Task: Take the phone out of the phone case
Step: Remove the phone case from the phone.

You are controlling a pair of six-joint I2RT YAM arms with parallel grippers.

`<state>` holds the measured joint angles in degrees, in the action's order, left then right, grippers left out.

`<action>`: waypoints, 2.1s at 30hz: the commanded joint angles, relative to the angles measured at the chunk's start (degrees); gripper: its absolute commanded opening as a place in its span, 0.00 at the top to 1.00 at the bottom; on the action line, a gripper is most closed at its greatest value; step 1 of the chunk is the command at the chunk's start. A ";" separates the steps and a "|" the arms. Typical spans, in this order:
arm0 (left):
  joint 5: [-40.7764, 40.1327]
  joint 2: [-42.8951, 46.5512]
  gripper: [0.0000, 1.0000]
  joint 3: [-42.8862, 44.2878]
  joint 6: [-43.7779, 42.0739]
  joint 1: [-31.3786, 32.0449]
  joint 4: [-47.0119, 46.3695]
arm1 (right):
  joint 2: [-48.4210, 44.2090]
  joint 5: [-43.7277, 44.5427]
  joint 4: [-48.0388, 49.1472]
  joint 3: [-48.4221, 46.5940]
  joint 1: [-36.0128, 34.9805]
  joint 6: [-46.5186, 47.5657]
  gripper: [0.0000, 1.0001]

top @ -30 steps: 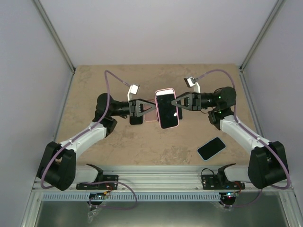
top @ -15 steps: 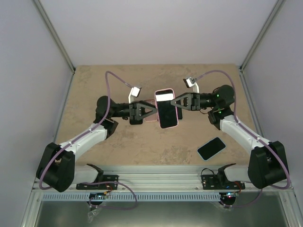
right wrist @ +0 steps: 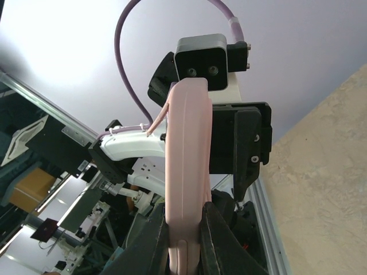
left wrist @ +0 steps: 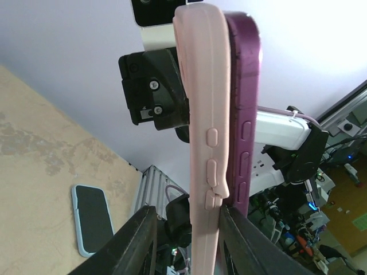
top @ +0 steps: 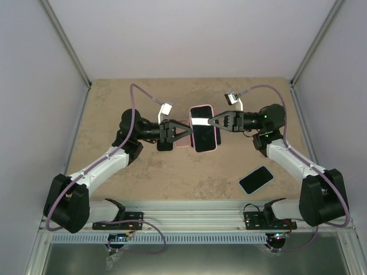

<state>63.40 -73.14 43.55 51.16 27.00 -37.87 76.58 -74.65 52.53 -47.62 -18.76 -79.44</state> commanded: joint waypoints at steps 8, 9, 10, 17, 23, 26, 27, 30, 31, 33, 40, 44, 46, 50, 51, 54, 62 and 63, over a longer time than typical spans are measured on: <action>-4.93 -3.68 0.74 -0.20 2.30 0.44 0.89 | -0.79 0.41 6.21 0.42 -2.41 -1.37 0.99; -4.36 -3.83 0.75 -0.38 3.88 0.60 -1.66 | -0.61 0.41 2.86 0.18 -2.42 1.27 1.00; -3.66 -3.92 0.75 -0.66 5.63 0.86 -4.31 | -0.35 0.45 -1.89 -0.45 -2.40 5.05 0.99; -1.92 -5.40 0.87 -3.20 12.97 1.56 -15.92 | 3.99 1.45 -19.94 -3.50 -2.01 20.53 0.99; -1.73 -6.49 0.90 -4.00 15.72 1.56 -20.16 | 6.67 1.29 -25.15 -5.36 -0.61 24.44 0.99; -1.95 -7.61 0.93 -4.01 17.92 1.56 -22.85 | 7.74 1.97 -29.54 -6.80 -0.32 28.11 0.98; -2.05 -8.03 0.94 -4.08 18.67 1.56 -23.80 | 8.12 2.27 -30.87 -7.59 -0.31 29.09 0.96; -2.37 -9.01 1.00 -4.08 20.70 1.56 -26.37 | 9.27 3.09 -36.24 -10.14 0.10 32.84 0.94; -2.55 -9.19 1.00 -4.09 21.48 1.54 -27.49 | 9.79 3.43 -37.59 -10.81 0.34 33.69 0.94; -3.02 -9.29 1.00 -3.91 21.75 1.56 -27.61 | 10.07 3.41 -38.01 -11.03 0.56 33.62 0.99; -5.17 -10.59 0.80 -1.74 19.81 1.56 -23.39 | 9.83 3.84 -33.30 -8.74 0.47 28.65 0.99; -5.26 -12.10 0.86 -1.02 20.51 1.56 -24.98 | 9.71 3.99 -33.08 -8.42 0.37 28.46 0.99; -5.17 -12.72 0.89 -1.14 22.24 1.56 -28.21 | 10.14 4.10 -33.45 -8.37 0.39 28.91 0.99; -5.09 -14.13 1.00 -1.02 26.86 1.55 -34.89 | 11.29 4.72 -34.64 -9.18 0.60 29.77 0.99; -5.13 -14.28 1.00 -0.85 27.04 1.56 -34.77 | 11.96 4.84 -35.55 -9.88 0.84 30.52 0.99; -5.30 -14.27 1.00 -1.34 26.62 1.56 -33.37 | 13.25 5.37 -40.24 -13.05 2.02 33.85 0.92; -6.19 -13.43 1.00 -2.33 24.81 1.54 -29.78 | 13.18 7.55 -46.47 -16.24 4.57 39.31 0.69; -6.20 -13.54 1.00 -2.33 24.80 1.53 -29.58 | 13.09 7.65 -46.81 -16.46 4.61 39.66 0.67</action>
<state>55.83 -88.66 39.42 76.16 27.49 -61.63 89.21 -71.16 9.23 -62.46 -15.07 -43.77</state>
